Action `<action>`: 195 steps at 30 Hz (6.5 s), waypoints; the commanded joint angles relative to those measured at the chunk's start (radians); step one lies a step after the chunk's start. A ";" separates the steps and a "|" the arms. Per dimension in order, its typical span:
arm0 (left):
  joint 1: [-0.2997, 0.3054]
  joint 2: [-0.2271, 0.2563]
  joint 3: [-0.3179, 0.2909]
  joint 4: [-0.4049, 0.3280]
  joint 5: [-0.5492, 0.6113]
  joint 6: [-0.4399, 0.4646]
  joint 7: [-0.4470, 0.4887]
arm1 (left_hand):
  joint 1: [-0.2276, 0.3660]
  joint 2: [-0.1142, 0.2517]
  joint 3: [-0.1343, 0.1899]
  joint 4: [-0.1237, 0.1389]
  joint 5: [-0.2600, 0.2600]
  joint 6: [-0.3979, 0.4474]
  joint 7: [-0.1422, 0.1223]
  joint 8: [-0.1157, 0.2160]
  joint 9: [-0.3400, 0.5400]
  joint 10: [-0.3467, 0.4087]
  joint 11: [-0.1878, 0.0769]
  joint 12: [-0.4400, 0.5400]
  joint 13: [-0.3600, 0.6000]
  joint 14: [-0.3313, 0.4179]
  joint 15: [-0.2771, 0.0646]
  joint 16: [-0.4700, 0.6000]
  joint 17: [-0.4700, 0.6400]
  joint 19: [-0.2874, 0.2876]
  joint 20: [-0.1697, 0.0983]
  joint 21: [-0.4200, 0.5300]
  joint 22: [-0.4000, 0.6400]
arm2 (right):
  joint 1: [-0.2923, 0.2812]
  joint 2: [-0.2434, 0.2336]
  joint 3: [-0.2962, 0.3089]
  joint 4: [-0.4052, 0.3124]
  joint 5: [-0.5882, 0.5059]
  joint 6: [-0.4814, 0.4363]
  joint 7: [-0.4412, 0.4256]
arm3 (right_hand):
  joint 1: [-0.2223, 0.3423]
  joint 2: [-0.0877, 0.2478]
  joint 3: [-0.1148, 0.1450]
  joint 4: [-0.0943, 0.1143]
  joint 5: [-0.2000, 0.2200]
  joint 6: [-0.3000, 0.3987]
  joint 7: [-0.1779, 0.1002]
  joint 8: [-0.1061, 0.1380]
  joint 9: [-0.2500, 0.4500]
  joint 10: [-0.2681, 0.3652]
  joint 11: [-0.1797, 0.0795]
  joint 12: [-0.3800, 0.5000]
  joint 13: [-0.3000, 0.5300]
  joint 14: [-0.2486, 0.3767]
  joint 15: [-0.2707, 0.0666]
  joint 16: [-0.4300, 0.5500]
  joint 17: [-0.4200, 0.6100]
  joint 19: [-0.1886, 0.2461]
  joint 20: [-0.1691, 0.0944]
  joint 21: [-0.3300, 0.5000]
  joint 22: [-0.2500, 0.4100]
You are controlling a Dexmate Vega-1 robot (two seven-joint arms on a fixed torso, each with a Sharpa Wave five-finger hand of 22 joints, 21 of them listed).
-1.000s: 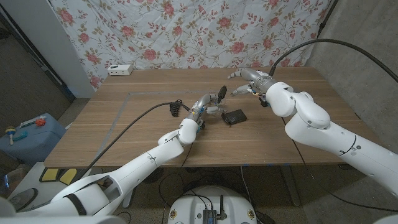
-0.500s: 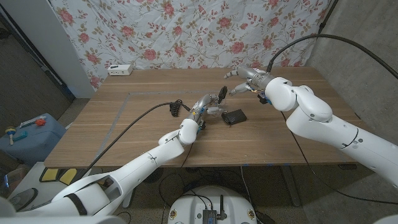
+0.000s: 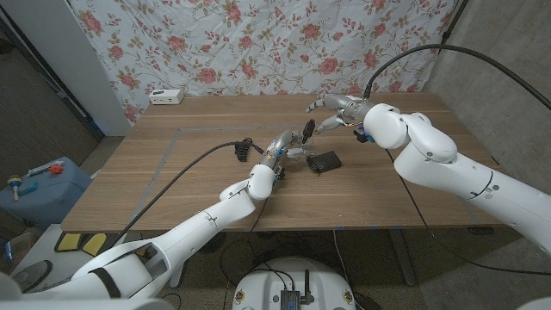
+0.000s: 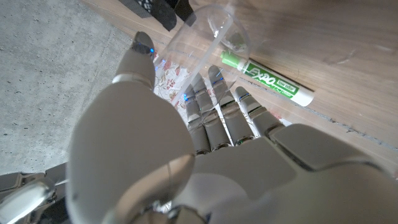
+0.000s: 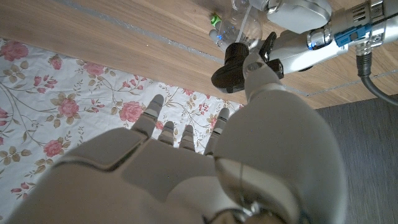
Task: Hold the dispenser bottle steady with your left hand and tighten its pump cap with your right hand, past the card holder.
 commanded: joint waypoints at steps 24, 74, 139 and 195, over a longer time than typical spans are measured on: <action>0.010 0.006 0.001 -0.018 0.007 0.001 0.000 | -0.073 0.140 0.067 0.078 0.000 0.188 -0.040 0.011 0.003 0.020 -0.018 0.003 0.006 0.014 -0.078 0.010 -0.001 0.000 -0.104 0.001 0.003 | 0.102 0.033 -0.094 0.023 -0.072 -0.065 0.172 | -0.027 0.014 0.002 0.026 -0.010 0.027 -0.002 0.010 0.004 -0.035 0.002 0.005 0.004 -0.020 -0.006 0.010 0.008 -0.016 -0.011 0.006 0.002; 0.023 0.009 0.003 -0.033 0.007 0.016 -0.008 | -0.090 0.131 0.064 0.078 -0.009 0.208 -0.051 0.014 0.002 0.034 -0.024 -0.003 0.004 0.022 -0.076 0.008 -0.005 0.004 -0.104 0.002 0.003 | 0.148 0.062 -0.140 0.027 -0.141 -0.144 0.271 | -0.230 0.029 -0.069 0.102 -0.034 0.194 0.002 0.061 0.015 0.021 0.018 0.039 0.002 0.006 -0.012 0.031 0.010 0.010 -0.059 0.016 0.001; 0.001 -0.001 0.002 -0.006 0.010 0.000 0.004 | -0.100 0.134 0.068 0.078 -0.008 0.203 -0.051 0.006 0.002 0.032 -0.024 -0.012 0.007 0.024 -0.076 0.007 -0.003 0.006 -0.100 0.002 0.003 | 0.115 0.176 -0.205 0.074 -0.411 -0.232 0.225 | -0.436 0.017 -0.147 0.119 -0.028 0.551 0.103 0.139 -0.002 0.331 0.034 0.094 -0.004 0.241 -0.082 0.076 0.000 0.221 -0.080 0.035 0.002; 0.013 -0.002 -0.001 -0.012 0.007 -0.005 0.015 | -0.100 0.140 0.074 0.076 -0.004 0.198 -0.040 0.001 0.002 0.032 -0.017 -0.014 0.011 0.021 -0.072 0.007 0.000 0.006 -0.094 0.002 0.003 | -0.135 0.417 -0.063 0.199 -1.018 0.008 0.281 | -0.431 0.032 -0.127 0.050 -0.021 0.933 0.157 0.205 -0.023 0.588 0.007 0.111 -0.008 0.470 -0.167 0.093 -0.003 0.380 -0.112 0.036 0.005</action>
